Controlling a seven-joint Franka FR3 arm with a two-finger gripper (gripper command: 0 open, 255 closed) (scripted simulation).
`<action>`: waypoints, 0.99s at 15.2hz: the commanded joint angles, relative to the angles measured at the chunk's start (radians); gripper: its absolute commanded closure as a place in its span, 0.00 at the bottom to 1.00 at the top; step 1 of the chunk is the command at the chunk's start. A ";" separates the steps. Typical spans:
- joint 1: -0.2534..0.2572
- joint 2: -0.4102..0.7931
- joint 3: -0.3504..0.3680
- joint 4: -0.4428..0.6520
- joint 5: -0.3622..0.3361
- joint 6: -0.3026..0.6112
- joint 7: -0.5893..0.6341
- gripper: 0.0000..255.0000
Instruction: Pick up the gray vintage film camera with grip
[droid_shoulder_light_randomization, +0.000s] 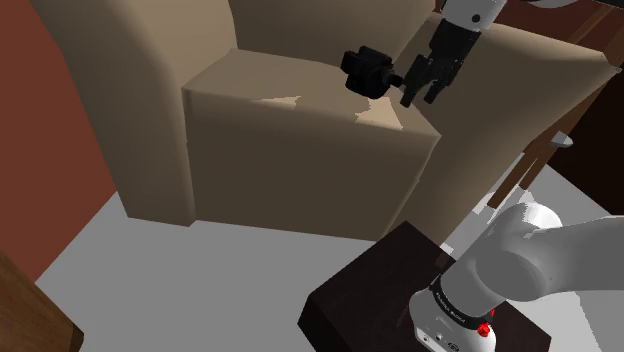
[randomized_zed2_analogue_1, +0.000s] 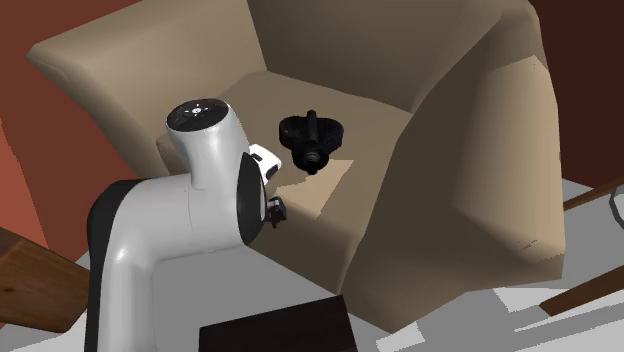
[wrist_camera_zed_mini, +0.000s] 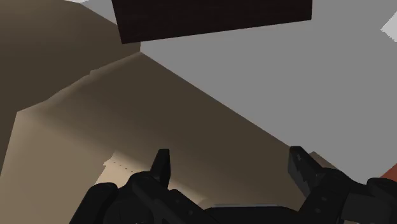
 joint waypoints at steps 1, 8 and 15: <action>0.000 0.000 0.000 0.000 0.000 0.000 0.000 0.00; -0.026 0.272 -0.088 0.219 -0.031 0.013 -0.071 0.00; -0.051 0.559 -0.171 0.501 -0.019 -0.025 -0.152 0.00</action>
